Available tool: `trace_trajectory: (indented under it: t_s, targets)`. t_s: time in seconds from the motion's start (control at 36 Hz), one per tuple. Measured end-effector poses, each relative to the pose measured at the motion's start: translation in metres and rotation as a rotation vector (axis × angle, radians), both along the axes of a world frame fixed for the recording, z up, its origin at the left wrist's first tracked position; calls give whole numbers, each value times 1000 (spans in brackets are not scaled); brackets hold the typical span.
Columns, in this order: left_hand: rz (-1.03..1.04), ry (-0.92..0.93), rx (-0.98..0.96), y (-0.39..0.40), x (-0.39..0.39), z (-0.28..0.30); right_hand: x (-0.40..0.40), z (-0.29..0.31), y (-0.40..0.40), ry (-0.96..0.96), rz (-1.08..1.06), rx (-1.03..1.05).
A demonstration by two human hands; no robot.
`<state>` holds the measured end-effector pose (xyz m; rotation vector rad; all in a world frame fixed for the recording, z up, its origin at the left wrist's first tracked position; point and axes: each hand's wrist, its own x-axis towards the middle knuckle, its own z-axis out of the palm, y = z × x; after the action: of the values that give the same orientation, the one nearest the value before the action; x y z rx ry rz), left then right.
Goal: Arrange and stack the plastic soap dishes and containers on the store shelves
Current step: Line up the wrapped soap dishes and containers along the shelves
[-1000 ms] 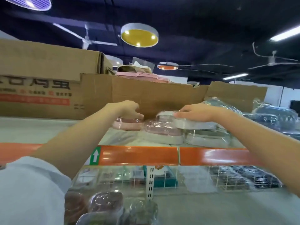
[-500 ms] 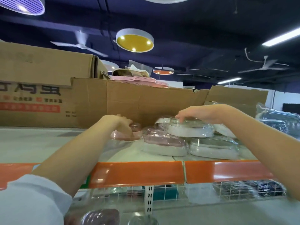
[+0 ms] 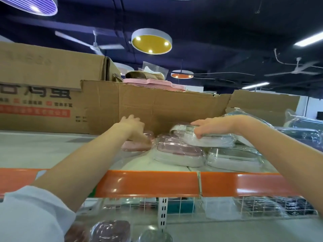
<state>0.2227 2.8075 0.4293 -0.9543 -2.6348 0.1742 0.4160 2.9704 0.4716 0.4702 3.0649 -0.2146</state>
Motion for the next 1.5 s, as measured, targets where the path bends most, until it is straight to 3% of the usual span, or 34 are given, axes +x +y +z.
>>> trace_trajectory:
  t_s: [0.25, 0.39, 0.53, 0.64, 0.89, 1.06, 1.25, 1.5]
  targets:
    - [58, -327, 95, -11, 1, -3, -5, -5, 19, 48, -33, 110]
    - [91, -331, 54, -14, 8, -3, -3, -3, 19, 42, -18, -81]
    - [74, -142, 100, -13, 15, -5, -3, -9, 24, 89, 11, 52]
    - [-2, 52, 250, -23, 35, -8, 3, -12, 25, 161, 54, 116]
    - [-74, 273, 558, -46, 75, -4, 31, -26, 20, 490, 106, 322]
    - [-187, 446, 512, -50, 120, 1, 63, -36, 8, 671, 54, 545]
    - [-297, 586, 438, -50, 172, -5, 109, -56, -7, 731, 33, 612]
    - [-425, 528, 454, -50, 223, -40, 175, -88, -12, 678, -1, 603]
